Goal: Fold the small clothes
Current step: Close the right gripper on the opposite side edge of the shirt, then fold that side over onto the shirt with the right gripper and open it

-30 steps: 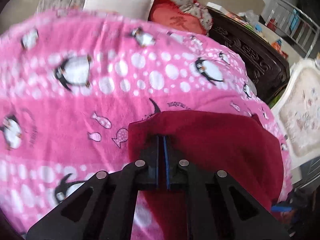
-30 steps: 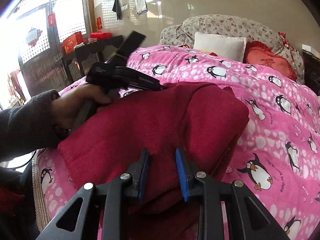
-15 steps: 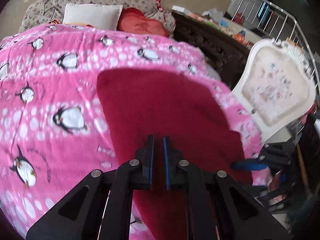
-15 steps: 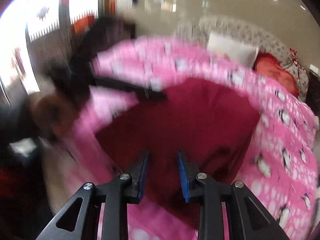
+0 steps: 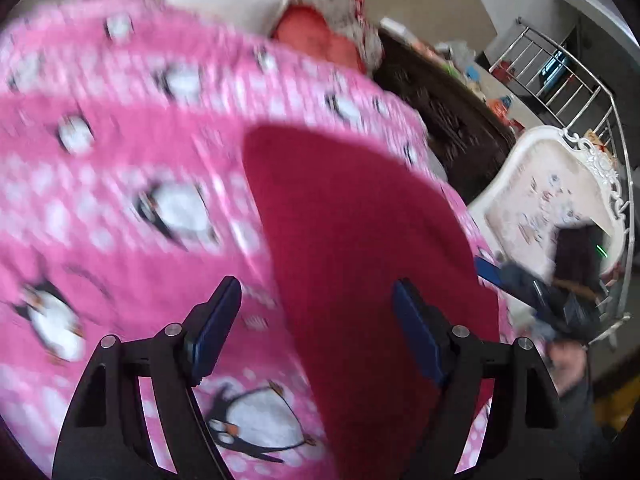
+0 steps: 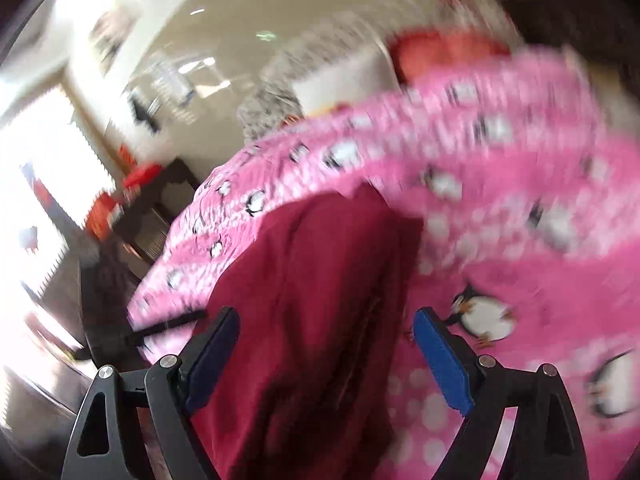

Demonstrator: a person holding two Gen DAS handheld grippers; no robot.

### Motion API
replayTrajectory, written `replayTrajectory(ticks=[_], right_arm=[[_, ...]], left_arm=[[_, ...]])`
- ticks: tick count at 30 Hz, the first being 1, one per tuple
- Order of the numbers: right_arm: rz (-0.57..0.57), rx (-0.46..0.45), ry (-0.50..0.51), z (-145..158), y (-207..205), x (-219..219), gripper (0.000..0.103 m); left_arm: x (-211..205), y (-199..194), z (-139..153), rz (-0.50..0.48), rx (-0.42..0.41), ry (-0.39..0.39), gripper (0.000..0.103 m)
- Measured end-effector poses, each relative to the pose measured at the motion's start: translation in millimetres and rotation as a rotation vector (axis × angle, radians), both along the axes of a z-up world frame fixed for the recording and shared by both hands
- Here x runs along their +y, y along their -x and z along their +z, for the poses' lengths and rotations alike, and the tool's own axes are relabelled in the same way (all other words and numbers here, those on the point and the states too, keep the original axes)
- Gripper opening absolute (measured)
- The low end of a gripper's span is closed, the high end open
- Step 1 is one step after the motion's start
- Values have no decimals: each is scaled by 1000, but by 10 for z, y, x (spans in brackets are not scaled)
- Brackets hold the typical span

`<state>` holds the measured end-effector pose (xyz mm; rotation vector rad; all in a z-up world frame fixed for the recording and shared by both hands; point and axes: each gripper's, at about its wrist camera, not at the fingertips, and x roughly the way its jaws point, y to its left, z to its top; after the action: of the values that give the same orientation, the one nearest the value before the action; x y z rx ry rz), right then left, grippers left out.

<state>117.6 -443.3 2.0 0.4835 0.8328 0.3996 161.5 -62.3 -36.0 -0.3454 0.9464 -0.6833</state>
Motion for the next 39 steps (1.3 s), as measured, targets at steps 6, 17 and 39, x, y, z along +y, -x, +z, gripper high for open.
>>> replayTrajectory(ticks=[6, 17, 39], right_arm=[[57, 120, -131, -243, -203, 19, 82], [127, 113, -144, -287, -16, 60, 49], [64, 12, -234, -549, -1289, 1048, 47]], left_arm=[[69, -143, -134, -5, 94, 175, 78], [16, -166, -115, 9, 105, 211, 45], [1011, -986, -92, 205, -94, -36, 66]])
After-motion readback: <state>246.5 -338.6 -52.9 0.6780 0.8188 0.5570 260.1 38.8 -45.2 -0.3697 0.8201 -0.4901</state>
